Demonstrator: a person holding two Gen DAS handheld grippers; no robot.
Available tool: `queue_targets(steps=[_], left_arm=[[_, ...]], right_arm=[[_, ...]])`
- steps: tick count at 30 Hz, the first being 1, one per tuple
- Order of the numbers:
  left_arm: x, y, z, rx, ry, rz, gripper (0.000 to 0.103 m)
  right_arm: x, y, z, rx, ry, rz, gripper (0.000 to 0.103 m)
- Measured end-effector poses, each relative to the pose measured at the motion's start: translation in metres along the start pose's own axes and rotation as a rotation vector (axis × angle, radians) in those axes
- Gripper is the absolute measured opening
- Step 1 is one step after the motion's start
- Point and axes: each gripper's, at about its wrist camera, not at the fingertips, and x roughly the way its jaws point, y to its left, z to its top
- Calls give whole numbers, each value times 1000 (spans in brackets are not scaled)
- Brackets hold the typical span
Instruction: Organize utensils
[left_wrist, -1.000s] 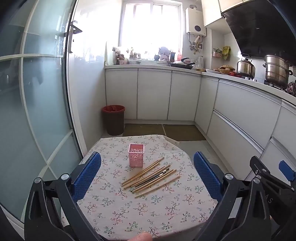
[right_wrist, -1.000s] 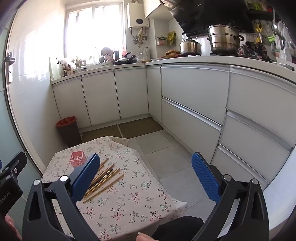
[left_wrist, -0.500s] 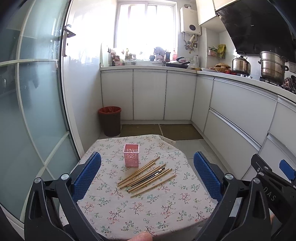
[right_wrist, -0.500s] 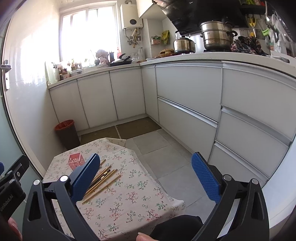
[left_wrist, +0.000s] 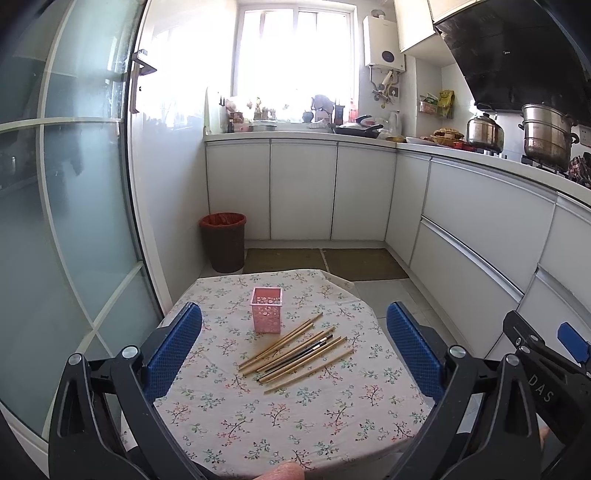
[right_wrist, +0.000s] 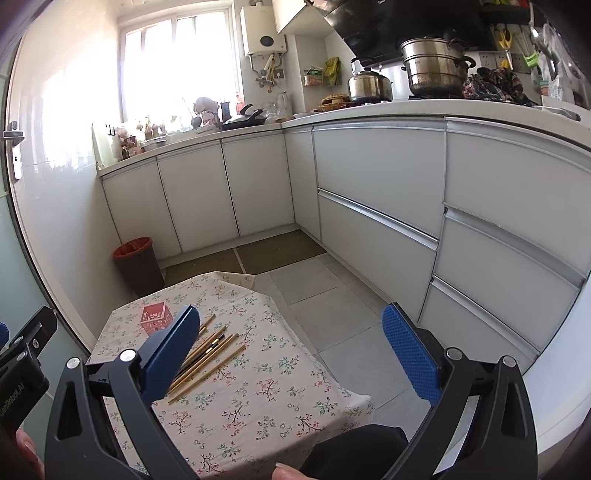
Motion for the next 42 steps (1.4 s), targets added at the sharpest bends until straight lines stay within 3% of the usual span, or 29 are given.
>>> queue_targets(steps=[42], left_arm=[[6, 7, -3, -3, 14, 12, 96]], right_arm=[[5, 6, -4, -13, 35, 17, 96]])
